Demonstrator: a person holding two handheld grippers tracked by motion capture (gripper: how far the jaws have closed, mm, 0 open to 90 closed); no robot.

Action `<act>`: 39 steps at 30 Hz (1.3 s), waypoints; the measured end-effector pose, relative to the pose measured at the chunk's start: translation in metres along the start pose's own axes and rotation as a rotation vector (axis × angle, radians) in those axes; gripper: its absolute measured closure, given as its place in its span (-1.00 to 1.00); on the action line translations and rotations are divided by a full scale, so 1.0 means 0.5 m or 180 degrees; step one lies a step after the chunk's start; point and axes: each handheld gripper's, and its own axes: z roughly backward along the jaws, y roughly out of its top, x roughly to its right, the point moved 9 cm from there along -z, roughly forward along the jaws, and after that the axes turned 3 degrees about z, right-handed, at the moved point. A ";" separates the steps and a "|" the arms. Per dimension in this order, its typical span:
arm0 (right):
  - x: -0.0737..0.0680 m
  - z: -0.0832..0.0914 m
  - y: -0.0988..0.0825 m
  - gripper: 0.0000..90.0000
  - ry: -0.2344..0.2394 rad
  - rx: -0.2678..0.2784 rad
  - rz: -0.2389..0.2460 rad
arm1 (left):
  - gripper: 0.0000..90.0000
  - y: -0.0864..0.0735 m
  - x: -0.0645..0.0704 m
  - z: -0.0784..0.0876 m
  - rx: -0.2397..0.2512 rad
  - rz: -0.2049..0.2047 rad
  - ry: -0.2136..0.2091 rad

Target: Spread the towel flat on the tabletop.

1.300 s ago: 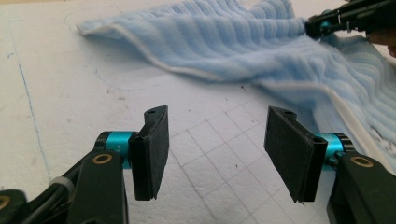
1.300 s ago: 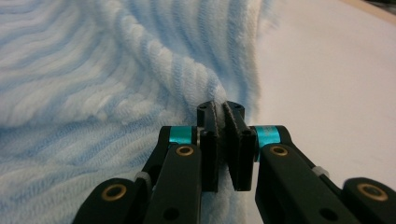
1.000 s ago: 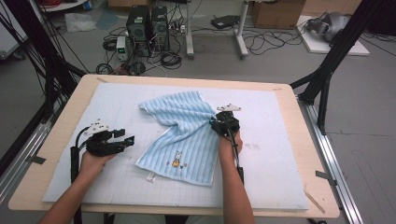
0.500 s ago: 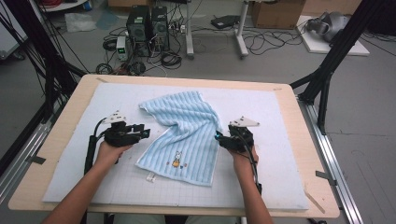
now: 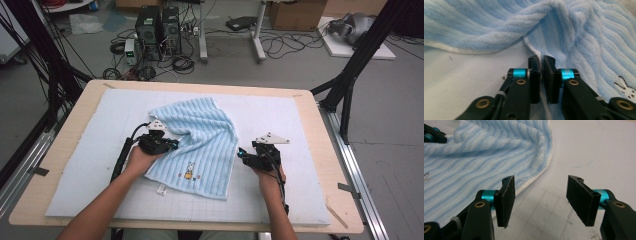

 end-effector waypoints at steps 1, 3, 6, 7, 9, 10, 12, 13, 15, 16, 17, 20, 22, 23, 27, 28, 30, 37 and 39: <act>-0.004 -0.003 -0.003 -0.10 0.0019 -0.0037 0.0000 | 0.95 -0.002 -0.013 0.015 0.0000 0.0021 0.0153; -0.017 -0.010 -0.008 -0.06 0.0110 -0.0095 0.0018 | 0.95 -0.003 -0.020 0.027 0.0001 0.0077 0.0194; -0.049 -0.026 -0.011 -0.02 0.0254 -0.0189 0.0145 | 0.95 -0.007 -0.041 0.068 0.0220 0.0267 0.0314; -0.049 -0.026 -0.011 -0.02 0.0254 -0.0189 0.0145 | 0.95 -0.012 -0.047 0.080 0.0250 0.0290 0.0348; -0.080 -0.043 -0.015 0.00 0.0309 -0.0307 0.0259 | 0.95 -0.024 -0.057 0.099 0.0295 0.0304 0.0413; -0.087 -0.050 -0.017 0.01 0.0311 -0.0349 0.0306 | 0.95 -0.030 -0.061 0.106 0.0322 0.0311 0.0432; -0.097 -0.059 -0.021 0.05 0.0304 -0.0408 0.0329 | 0.95 -0.049 -0.065 0.120 0.0358 0.0340 0.0432; -0.100 -0.060 -0.019 0.10 0.0317 -0.0399 0.0337 | 0.95 -0.049 -0.065 0.120 0.0358 0.0340 0.0432; -0.109 -0.062 -0.017 0.33 0.0374 -0.0400 0.0368 | 0.94 -0.061 -0.063 0.124 0.0420 0.0337 0.0413; -0.116 -0.060 -0.017 0.57 0.0431 -0.0408 0.0409 | 0.93 -0.068 -0.060 0.125 0.0432 0.0342 0.0360; -0.116 -0.060 -0.017 0.57 0.0431 -0.0408 0.0409 | 0.93 -0.072 -0.058 0.127 0.0478 0.0342 0.0342; -0.129 -0.061 -0.015 0.92 0.0535 -0.0392 0.0598 | 0.94 -0.063 -0.049 0.139 0.0624 0.0285 0.0322; -0.116 -0.064 -0.012 0.94 0.0440 -0.0363 0.0605 | 0.94 -0.063 -0.048 0.138 0.0640 0.0299 0.0287; -0.093 -0.066 -0.009 0.94 0.0291 -0.0328 0.0537 | 0.93 -0.063 -0.046 0.134 0.0648 0.0351 0.0236; -0.057 -0.068 -0.004 0.93 -0.0049 -0.0269 0.0536 | 0.90 -0.057 -0.038 0.121 0.0629 0.0241 0.0280; -0.057 -0.068 -0.004 0.93 -0.0049 -0.0269 0.0536 | 0.85 -0.057 -0.038 0.121 0.0629 0.0241 0.0280; -0.050 -0.066 -0.010 0.65 -0.0045 -0.0282 0.0387 | 0.61 -0.056 -0.049 0.125 0.0672 0.0322 0.0369; -0.035 -0.036 -0.010 0.16 -0.0019 -0.0101 0.0189 | 0.18 -0.067 -0.063 0.147 0.0750 0.0439 0.0442; -0.033 -0.023 -0.013 0.08 -0.0023 -0.0063 0.0143 | 0.11 -0.070 -0.061 0.150 0.0762 0.0444 0.0436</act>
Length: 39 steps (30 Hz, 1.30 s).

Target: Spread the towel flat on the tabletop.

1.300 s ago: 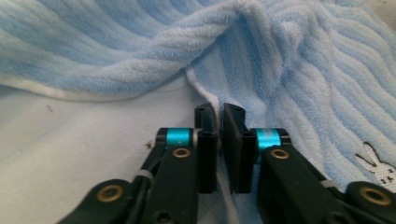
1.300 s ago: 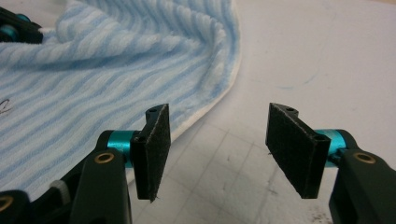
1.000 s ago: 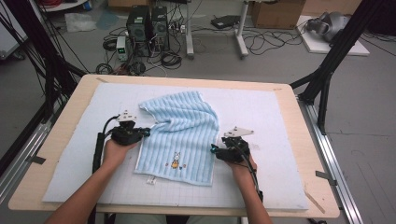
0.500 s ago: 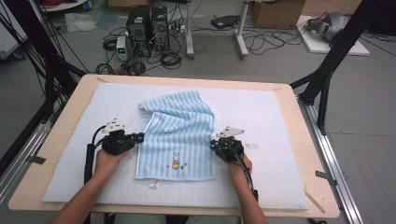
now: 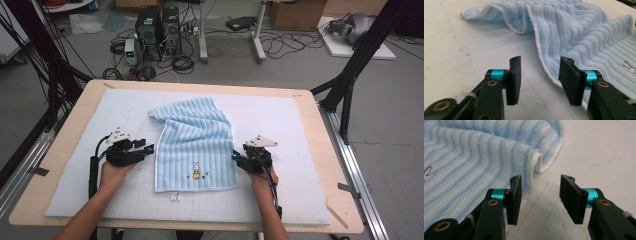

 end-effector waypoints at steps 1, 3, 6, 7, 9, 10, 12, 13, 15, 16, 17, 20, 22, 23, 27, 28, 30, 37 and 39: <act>0.000 0.000 0.000 0.08 0.0000 0.0000 0.0000 | 0.11 -0.002 0.002 0.005 0.0011 -0.0015 -0.0011; -0.004 0.018 -0.014 0.02 0.0023 0.0017 -0.0087 | 0.04 -0.008 0.009 0.015 0.0030 -0.0031 -0.0035; -0.017 0.035 -0.032 0.02 0.0079 0.0020 -0.0095 | 0.01 -0.020 0.024 0.033 0.0034 -0.0050 -0.0076; -0.023 0.040 -0.037 0.02 0.0109 0.0016 -0.0106 | 0.01 -0.025 0.030 0.039 0.0022 -0.0063 -0.0092; -0.034 0.053 -0.045 0.03 0.0153 0.0045 -0.0100 | 0.02 -0.035 0.040 0.052 -0.0014 -0.0094 -0.0096; -0.034 0.053 -0.045 0.03 0.0153 0.0045 -0.0100 | 0.02 -0.041 0.046 0.057 -0.0033 -0.0094 -0.0114; -0.050 0.072 -0.056 0.05 0.0191 0.0060 -0.0087 | 0.07 -0.052 0.058 0.067 -0.0085 -0.0115 -0.0146; -0.050 0.072 -0.056 0.05 0.0191 0.0060 -0.0087 | 0.07 -0.058 0.064 0.071 -0.0113 -0.0114 -0.0170; -0.058 0.085 -0.066 0.08 0.0188 0.0037 -0.0068 | 0.14 -0.067 0.077 0.078 -0.0147 -0.0124 -0.0205; -0.062 0.091 -0.071 0.09 0.0195 0.0030 -0.0085 | 0.14 -0.071 0.083 0.081 -0.0169 -0.0138 -0.0217; -0.070 0.100 -0.079 0.13 0.0200 0.0017 -0.0081 | 0.17 -0.079 0.093 0.086 -0.0216 -0.0143 -0.0257; -0.084 0.107 -0.085 0.21 0.0266 -0.0010 -0.0053 | 0.21 -0.092 0.113 0.089 -0.0326 -0.0130 -0.0349; -0.096 0.107 -0.087 0.22 0.0322 -0.0037 -0.0020 | 0.22 -0.098 0.128 0.090 -0.0361 -0.0115 -0.0405; -0.096 0.107 -0.087 0.22 0.0322 -0.0037 -0.0020 | 0.22 -0.098 0.128 0.090 -0.0361 -0.0115 -0.0405; -0.113 0.094 -0.094 0.35 0.0366 -0.0247 0.0203 | 0.21 -0.109 0.154 0.080 -0.0501 -0.0224 -0.0476; -0.115 0.093 -0.092 0.47 0.0409 -0.0242 0.0241 | 0.21 -0.111 0.158 0.077 -0.0549 -0.0286 -0.0470; -0.122 0.092 -0.091 0.72 0.0515 -0.0257 0.0238 | 0.21 -0.118 0.168 0.071 -0.0647 -0.0520 -0.0390; -0.145 0.116 -0.103 0.89 0.0714 -0.0357 0.0231 | 0.95 -0.131 0.193 0.086 -0.0673 -0.0643 -0.0544; -0.152 0.130 -0.111 0.89 0.0771 -0.0383 0.0257 | 0.95 -0.138 0.196 0.099 -0.0697 -0.0589 -0.0622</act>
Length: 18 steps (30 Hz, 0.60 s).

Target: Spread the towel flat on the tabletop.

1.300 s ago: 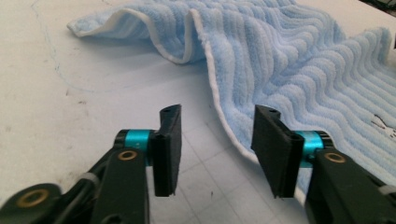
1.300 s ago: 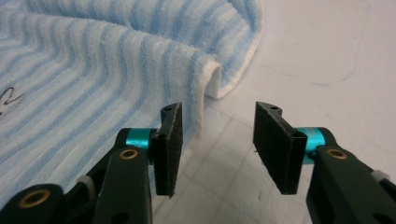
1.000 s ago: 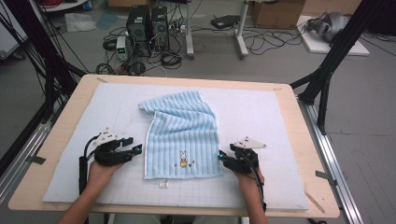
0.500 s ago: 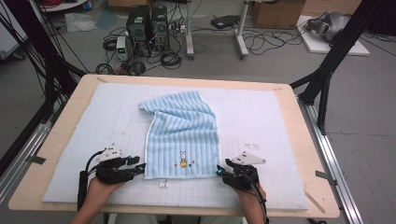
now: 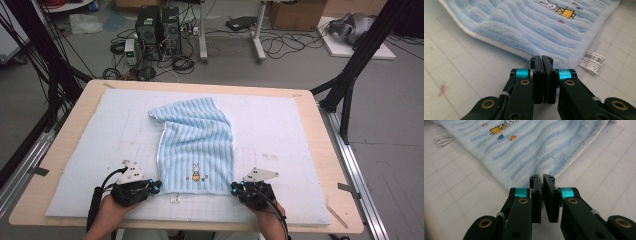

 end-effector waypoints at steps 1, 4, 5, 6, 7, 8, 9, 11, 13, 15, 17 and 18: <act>-0.004 0.005 -0.004 0.89 0.0021 -0.0021 0.0020 | 0.95 -0.005 0.004 0.006 -0.0013 -0.0001 -0.0047; -0.022 0.017 -0.015 0.89 0.0122 -0.0038 0.0027 | 0.95 -0.015 0.014 0.017 -0.0018 0.0003 -0.0100; -0.022 0.017 -0.015 0.89 0.0122 -0.0038 0.0027 | 0.95 -0.021 0.019 0.022 -0.0027 0.0004 -0.0130; -0.034 0.025 -0.023 0.89 0.0210 -0.0053 0.0052 | 0.95 -0.026 0.024 0.028 -0.0028 0.0006 -0.0152; -0.040 0.029 -0.027 0.89 0.0233 -0.0055 0.0060 | 0.95 -0.031 0.028 0.033 -0.0025 0.0008 -0.0171; -0.040 0.029 -0.027 0.89 0.0233 -0.0055 0.0060 | 0.95 -0.036 0.032 0.039 -0.0029 0.0014 -0.0198; -0.051 0.039 -0.036 0.89 0.0299 -0.0070 0.0080 | 0.95 -0.041 0.035 0.045 -0.0035 0.0033 -0.0235; -0.063 0.050 -0.046 0.93 0.0363 -0.0082 0.0118 | 0.95 -0.052 0.043 0.056 -0.0041 0.0056 -0.0308; -0.067 0.056 -0.052 0.95 0.0369 -0.0105 0.0128 | 0.95 -0.063 0.051 0.066 -0.0051 0.0044 -0.0359; -0.073 0.068 -0.060 0.93 0.0410 -0.0097 0.0113 | 0.94 -0.071 0.057 0.075 -0.0052 0.0034 -0.0406; -0.062 0.079 -0.064 0.70 0.0294 -0.0031 0.0064 | 0.60 -0.066 0.050 0.078 0.0028 0.0125 -0.0336; -0.062 0.079 -0.064 0.70 0.0294 -0.0031 0.0064 | 0.42 -0.066 0.050 0.078 0.0028 0.0125 -0.0336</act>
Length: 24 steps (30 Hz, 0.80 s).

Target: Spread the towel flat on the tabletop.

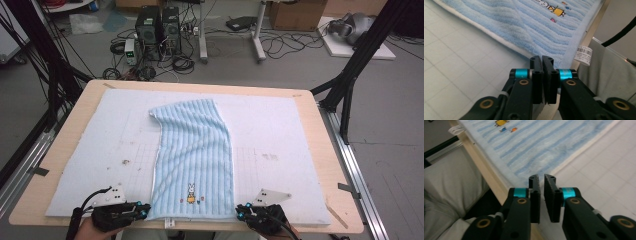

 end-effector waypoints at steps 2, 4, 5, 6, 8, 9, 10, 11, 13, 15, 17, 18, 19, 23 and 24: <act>0.019 -0.004 0.019 0.49 -0.0110 0.0160 -0.0105 | 0.26 0.014 -0.013 0.000 0.0119 0.0035 0.0120; 0.033 -0.012 0.037 0.36 -0.0230 0.0260 -0.0110 | 0.18 0.044 -0.032 0.003 0.0340 0.0067 0.0269; 0.037 -0.017 0.047 0.34 -0.0257 0.0299 -0.0128 | 0.16 0.056 -0.041 0.004 0.0403 0.0076 0.0315; 0.042 -0.023 0.057 0.31 -0.0297 0.0349 -0.0102 | 0.16 0.056 -0.041 0.004 0.0403 0.0076 0.0315; 0.044 -0.038 0.076 0.24 -0.0307 0.0392 -0.0080 | 0.13 0.081 -0.060 0.004 0.0512 0.0102 0.0388; 0.044 -0.047 0.086 0.21 -0.0315 0.0403 -0.0052 | 0.12 0.093 -0.071 0.003 0.0560 0.0146 0.0420; 0.042 -0.057 0.094 0.17 -0.0294 0.0398 -0.0045 | 0.11 0.106 -0.080 0.002 0.0624 0.0179 0.0445; 0.042 -0.057 0.094 0.17 -0.0294 0.0398 -0.0045 | 0.11 0.117 -0.089 0.000 0.0662 0.0180 0.0464; 0.041 -0.087 0.111 0.09 -0.0249 0.0348 -0.0009 | 0.11 0.134 -0.105 -0.007 0.0698 0.0195 0.0508; 0.043 -0.105 0.118 0.07 -0.0244 0.0288 0.0038 | 0.11 0.144 -0.124 -0.019 0.0685 0.0207 0.0525; 0.049 -0.118 0.125 0.05 -0.0258 0.0247 0.0089 | 0.11 0.145 -0.135 -0.025 0.0657 0.0189 0.0538; 0.052 -0.123 0.129 0.04 -0.0253 0.0241 0.0097 | 0.11 0.147 -0.142 -0.027 0.0655 0.0210 0.0541; 0.057 -0.127 0.134 0.02 -0.0271 0.0237 0.0123 | 0.11 0.147 -0.142 -0.027 0.0655 0.0210 0.0541; 0.085 -0.141 0.155 -0.07 -0.0345 0.0273 0.0113 | 0.10 0.160 -0.172 -0.030 0.0676 0.0247 0.0569; 0.092 -0.145 0.160 -0.09 -0.0377 0.0278 0.0122 | 0.09 0.168 -0.186 -0.033 0.0690 0.0270 0.0590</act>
